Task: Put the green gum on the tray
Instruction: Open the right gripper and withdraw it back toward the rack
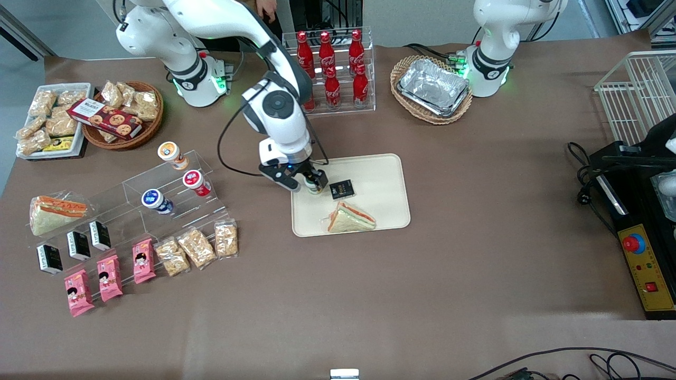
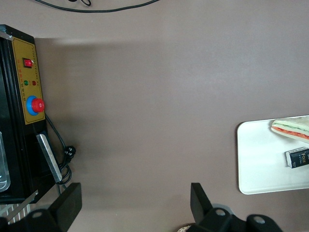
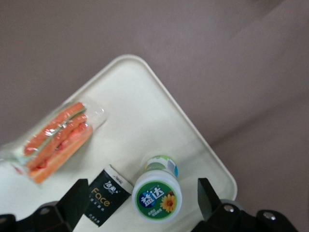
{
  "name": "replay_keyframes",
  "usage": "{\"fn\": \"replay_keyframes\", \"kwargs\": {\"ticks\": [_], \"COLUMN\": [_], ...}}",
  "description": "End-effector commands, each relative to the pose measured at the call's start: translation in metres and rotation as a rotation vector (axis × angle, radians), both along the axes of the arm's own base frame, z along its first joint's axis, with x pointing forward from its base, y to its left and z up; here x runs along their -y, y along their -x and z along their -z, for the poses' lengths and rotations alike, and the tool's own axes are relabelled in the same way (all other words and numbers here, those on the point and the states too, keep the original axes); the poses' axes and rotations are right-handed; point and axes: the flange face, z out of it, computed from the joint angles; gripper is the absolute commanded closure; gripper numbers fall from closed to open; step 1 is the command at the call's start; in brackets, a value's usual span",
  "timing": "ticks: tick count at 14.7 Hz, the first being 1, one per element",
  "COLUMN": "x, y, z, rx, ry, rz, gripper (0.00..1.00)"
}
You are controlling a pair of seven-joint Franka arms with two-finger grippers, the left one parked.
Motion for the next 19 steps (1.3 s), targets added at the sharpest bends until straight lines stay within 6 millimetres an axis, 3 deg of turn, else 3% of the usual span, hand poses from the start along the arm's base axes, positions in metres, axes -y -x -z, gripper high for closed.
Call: {"fn": "replay_keyframes", "kwargs": {"ticks": [1, 3, 7, 10, 13, 17, 19], "x": [0.033, 0.044, 0.072, 0.113, 0.195, 0.314, 0.358], "y": [-0.034, -0.052, -0.077, -0.092, -0.109, -0.138, -0.144], "z": [-0.078, -0.122, -0.232, -0.272, -0.303, -0.308, -0.309], "rx": [-0.065, -0.12, -0.164, -0.172, -0.124, -0.095, -0.084], "ry": [0.018, 0.046, 0.06, 0.057, 0.046, 0.038, 0.035], "rz": [-0.091, -0.176, -0.284, -0.326, -0.459, -0.644, -0.69], "gripper": [0.0, 0.0, 0.0, 0.0, 0.0, 0.0, 0.0]}}
